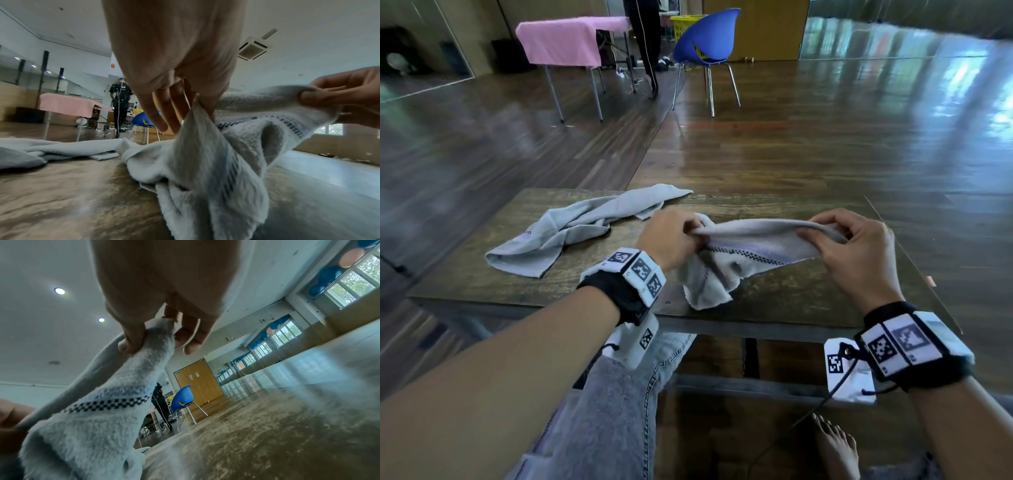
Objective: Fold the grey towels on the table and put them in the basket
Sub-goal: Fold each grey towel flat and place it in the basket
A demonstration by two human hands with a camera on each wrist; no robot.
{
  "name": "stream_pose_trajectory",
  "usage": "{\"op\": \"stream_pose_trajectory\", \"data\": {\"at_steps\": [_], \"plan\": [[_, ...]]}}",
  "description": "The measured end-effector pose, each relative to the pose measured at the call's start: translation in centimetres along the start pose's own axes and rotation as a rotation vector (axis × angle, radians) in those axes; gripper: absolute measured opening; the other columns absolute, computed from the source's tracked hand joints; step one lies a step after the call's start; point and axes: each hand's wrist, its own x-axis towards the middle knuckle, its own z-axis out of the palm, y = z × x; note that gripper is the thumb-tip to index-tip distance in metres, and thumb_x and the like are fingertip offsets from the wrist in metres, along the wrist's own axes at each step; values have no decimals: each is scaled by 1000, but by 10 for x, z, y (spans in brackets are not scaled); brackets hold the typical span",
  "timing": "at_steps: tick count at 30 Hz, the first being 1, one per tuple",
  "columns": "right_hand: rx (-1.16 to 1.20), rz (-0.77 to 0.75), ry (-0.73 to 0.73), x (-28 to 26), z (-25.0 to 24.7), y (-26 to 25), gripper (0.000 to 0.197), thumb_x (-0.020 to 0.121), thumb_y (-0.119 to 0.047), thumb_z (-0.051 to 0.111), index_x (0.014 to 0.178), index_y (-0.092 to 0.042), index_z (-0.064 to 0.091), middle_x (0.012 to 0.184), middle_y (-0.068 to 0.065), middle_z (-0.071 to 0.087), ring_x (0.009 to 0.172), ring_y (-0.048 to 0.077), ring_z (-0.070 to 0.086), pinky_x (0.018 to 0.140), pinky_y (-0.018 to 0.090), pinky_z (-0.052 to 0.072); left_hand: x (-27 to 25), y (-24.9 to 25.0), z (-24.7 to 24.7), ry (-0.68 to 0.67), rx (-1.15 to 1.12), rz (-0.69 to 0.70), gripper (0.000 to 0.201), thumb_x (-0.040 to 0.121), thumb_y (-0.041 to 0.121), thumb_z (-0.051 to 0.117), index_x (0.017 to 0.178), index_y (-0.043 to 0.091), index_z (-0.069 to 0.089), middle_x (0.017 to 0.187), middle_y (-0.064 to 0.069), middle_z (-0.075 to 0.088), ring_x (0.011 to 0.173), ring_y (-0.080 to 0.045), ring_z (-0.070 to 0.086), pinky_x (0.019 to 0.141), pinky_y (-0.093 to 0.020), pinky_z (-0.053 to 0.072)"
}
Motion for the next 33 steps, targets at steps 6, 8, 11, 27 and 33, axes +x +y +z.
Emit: {"op": "stream_pose_trajectory", "data": {"at_steps": [6, 8, 11, 27, 33], "plan": [[66, 2, 8, 2, 3, 1, 10, 91, -32, 72, 90, -22, 72, 76, -3, 69, 64, 12, 58, 56, 24, 46, 6, -6, -14, 198, -245, -111, 28, 88, 31, 68, 79, 7, 54, 71, 1, 56, 64, -13, 47, 59, -29, 38], [117, 25, -45, 3, 4, 3, 8, 94, -31, 69, 91, -24, 70, 78, -5, 69, 67, 8, 59, 58, 20, 46, 5, -5, -14, 155, -254, -127, 32, 89, 41, 63, 86, 12, 52, 75, 3, 57, 68, -13, 50, 59, -28, 38], [153, 56, -169, 2, 7, 9, 10, 97, -33, 64, 90, -27, 68, 81, -14, 68, 64, 0, 57, 55, 10, 42, 3, -11, -16, -8, -345, -242, 31, 87, 49, 54, 88, 18, 47, 77, 3, 54, 70, -16, 50, 66, -33, 42], [-90, 184, -708, 12, 55, 31, 14, 94, -35, 66, 81, -31, 71, 81, -16, 72, 77, -2, 65, 69, 16, 46, 0, -72, 29, -94, -70, -53, 48, 96, 30, 59, 54, 13, 43, 56, -3, 46, 52, -5, 37, 51, -17, 26], [-219, -6, -927, 37, 107, 33, 8, 96, -27, 64, 89, -27, 68, 96, -12, 59, 101, 8, 53, 89, 31, 40, 23, -51, 60, -423, -100, 200, 42, 92, 29, 65, 61, 1, 58, 91, -17, 58, 80, -30, 55, 72, -37, 43]]}}
